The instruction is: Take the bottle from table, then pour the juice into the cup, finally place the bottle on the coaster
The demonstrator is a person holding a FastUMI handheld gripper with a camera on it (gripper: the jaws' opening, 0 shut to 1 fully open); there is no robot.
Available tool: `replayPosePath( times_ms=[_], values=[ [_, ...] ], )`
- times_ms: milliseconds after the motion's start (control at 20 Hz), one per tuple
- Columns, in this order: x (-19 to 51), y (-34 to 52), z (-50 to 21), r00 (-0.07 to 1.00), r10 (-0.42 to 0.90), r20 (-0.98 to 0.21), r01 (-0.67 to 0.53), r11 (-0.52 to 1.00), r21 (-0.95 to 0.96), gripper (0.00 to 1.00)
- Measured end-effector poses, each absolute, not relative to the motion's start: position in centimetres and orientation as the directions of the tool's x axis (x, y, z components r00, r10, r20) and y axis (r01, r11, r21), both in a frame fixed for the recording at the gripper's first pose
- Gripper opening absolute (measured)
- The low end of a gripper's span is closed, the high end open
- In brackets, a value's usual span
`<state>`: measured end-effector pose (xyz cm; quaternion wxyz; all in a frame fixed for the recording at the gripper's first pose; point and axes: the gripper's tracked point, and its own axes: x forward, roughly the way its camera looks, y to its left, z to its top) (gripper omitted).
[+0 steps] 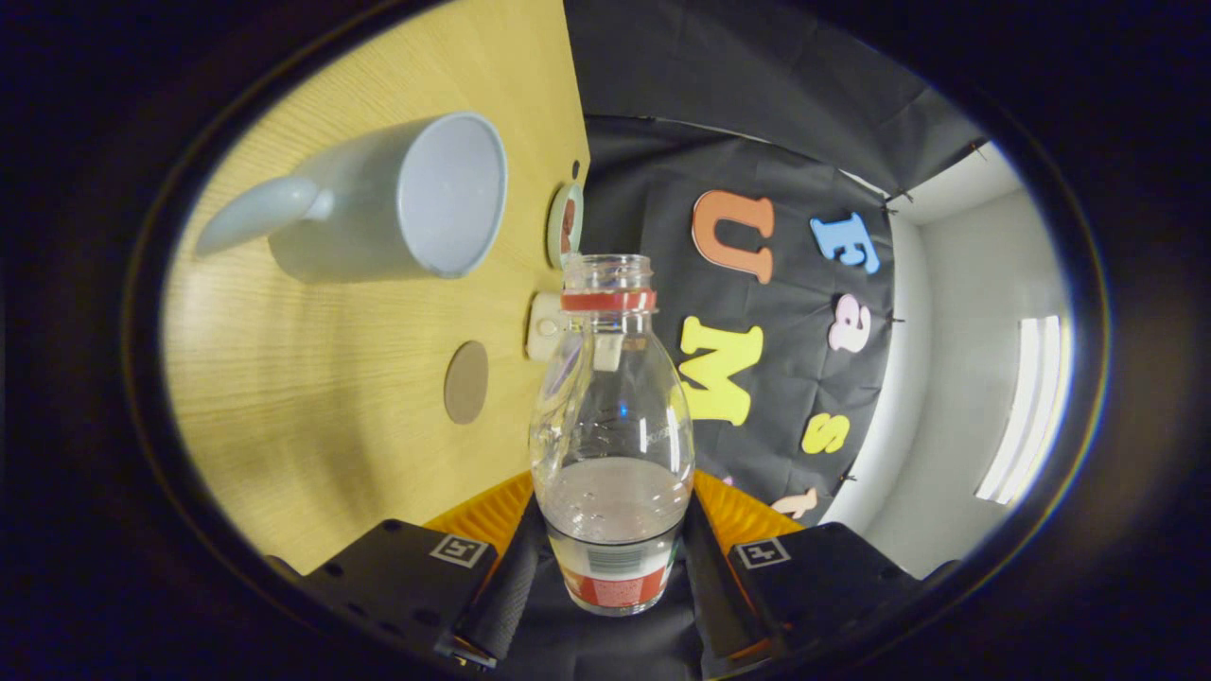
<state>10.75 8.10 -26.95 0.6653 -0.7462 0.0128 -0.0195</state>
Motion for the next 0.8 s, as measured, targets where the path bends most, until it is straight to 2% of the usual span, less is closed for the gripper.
replayPosePath(
  times_ms=[800],
  values=[
    [10.57,8.42,-26.12,0.999,-0.028,0.042,0.036,-0.190,-0.981,0.80]
  ],
)
